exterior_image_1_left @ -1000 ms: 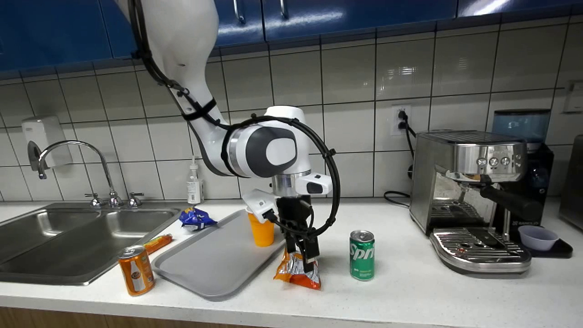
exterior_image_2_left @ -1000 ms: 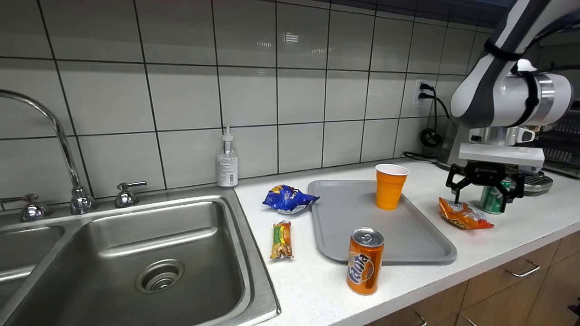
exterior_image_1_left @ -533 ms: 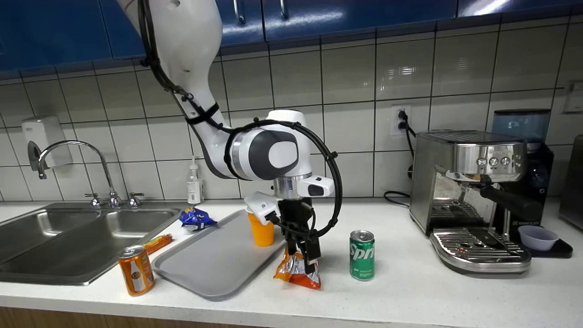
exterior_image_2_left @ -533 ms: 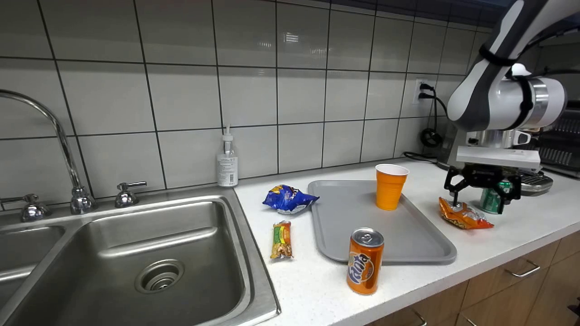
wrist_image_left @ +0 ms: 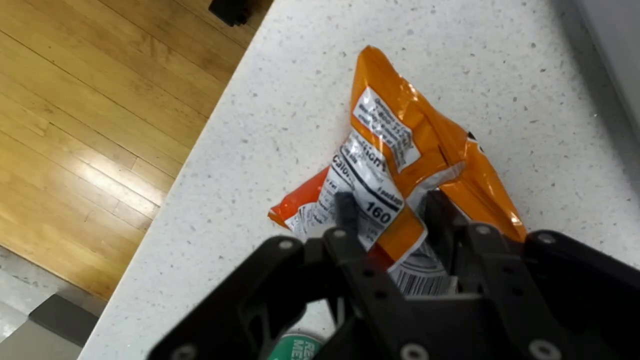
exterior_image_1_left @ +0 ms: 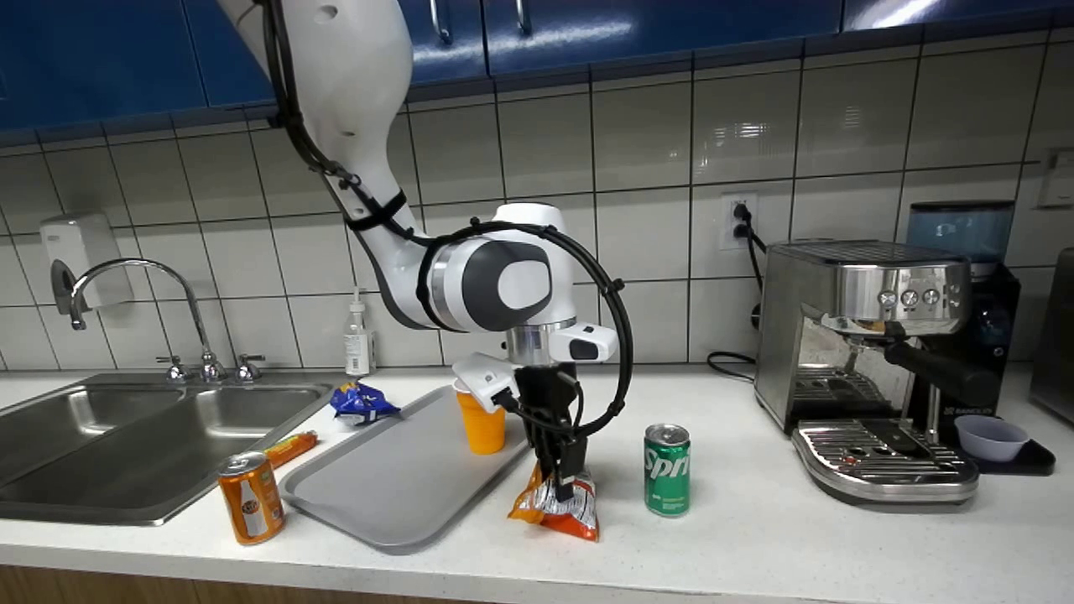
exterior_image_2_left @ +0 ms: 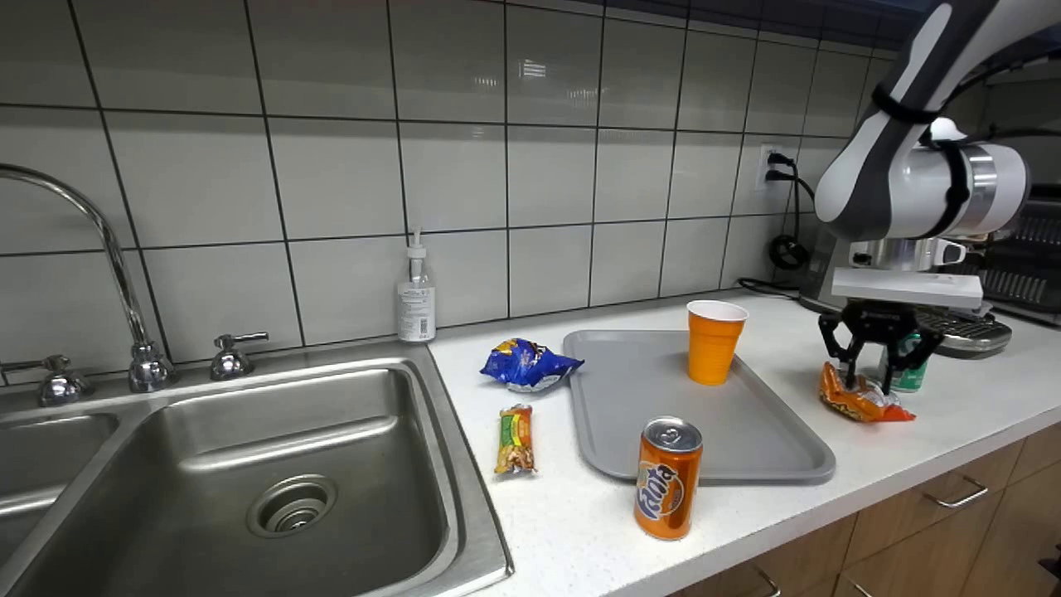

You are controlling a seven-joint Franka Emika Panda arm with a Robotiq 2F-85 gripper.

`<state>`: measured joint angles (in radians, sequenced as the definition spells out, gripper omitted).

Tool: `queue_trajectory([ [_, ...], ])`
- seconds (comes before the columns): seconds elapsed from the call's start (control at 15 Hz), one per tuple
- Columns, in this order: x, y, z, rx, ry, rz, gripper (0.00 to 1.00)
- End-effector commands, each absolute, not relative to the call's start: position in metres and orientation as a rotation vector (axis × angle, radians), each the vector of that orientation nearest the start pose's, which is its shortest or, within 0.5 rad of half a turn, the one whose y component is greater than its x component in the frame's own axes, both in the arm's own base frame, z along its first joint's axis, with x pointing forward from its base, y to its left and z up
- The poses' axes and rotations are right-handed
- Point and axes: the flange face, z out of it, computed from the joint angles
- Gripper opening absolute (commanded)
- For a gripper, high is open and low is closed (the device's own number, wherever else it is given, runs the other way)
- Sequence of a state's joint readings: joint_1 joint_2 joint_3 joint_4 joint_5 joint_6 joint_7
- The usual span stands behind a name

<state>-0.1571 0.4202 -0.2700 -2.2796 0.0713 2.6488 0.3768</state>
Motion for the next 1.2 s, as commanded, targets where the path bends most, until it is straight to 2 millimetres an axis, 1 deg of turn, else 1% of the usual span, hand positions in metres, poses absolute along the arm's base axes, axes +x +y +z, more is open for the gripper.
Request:
queue_trajectory([
  [0.0, 0.483, -0.227, 0.174, -2.955, 1.292, 0.092, 0.1],
  [0.07, 0.483, -0.227, 0.174, -2.955, 1.291, 0.092, 0.03],
  [0.13, 0.483, -0.227, 0.175, -2.955, 1.289, 0.091, 0.0],
  [0.4, 0.484, -0.224, 0.181, -2.959, 1.268, 0.079, 0.0],
  [0.67, 0.483, -0.216, 0.191, -2.974, 1.213, 0.062, 0.0],
  [1.13, 0.485, -0.192, 0.205, -3.018, 1.085, 0.04, 0.0],
])
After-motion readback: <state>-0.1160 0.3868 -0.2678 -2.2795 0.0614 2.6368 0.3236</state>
